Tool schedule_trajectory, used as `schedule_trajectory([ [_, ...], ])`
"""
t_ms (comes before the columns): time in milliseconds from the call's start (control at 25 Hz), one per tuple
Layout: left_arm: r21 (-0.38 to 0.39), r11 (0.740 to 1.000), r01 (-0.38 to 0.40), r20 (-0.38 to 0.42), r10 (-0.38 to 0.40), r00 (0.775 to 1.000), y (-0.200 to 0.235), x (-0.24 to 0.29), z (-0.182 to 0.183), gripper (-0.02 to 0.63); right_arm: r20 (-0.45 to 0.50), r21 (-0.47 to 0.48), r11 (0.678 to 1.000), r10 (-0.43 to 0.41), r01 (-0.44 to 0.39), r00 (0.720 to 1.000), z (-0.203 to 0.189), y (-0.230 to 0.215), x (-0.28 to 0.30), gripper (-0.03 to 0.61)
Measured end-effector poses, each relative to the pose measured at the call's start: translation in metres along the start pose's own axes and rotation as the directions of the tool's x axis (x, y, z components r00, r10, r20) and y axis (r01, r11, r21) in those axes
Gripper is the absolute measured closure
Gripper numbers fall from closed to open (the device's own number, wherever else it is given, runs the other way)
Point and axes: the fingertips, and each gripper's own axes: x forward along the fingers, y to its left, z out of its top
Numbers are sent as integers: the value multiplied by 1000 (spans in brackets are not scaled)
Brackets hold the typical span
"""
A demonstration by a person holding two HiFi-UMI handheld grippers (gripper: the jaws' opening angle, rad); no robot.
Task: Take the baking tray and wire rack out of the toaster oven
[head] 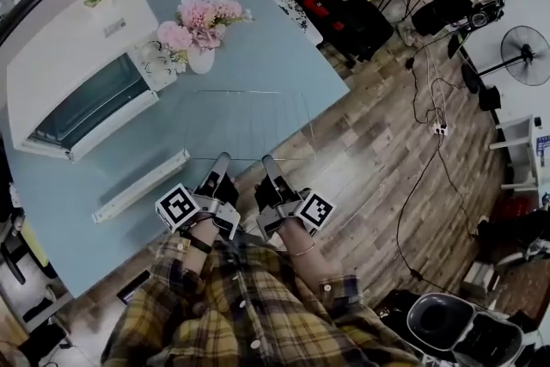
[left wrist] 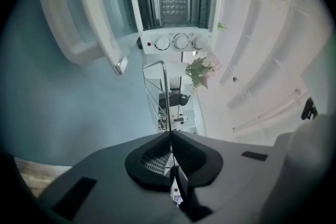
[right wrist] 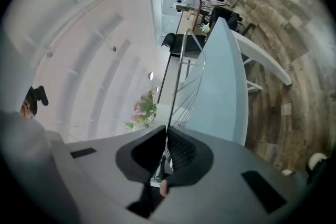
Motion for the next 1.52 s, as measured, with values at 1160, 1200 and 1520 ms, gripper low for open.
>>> schedule_trajectory([
  [1160, -7, 977, -214, -104, 212, 972, 64, -29, -20, 486, 33, 212, 940, -280, 267, 959, -2, -123, -4, 561],
  [1200, -10, 979, -206, -98, 204, 974, 63, -30, -19, 488, 35, 211, 941, -278, 265, 960, -2, -123, -4, 559],
  [1520, 8, 982, -190, -75, 191, 979, 54, -36, -20, 491, -21, 119, 955, -272, 273, 962, -6, -114, -21, 506],
])
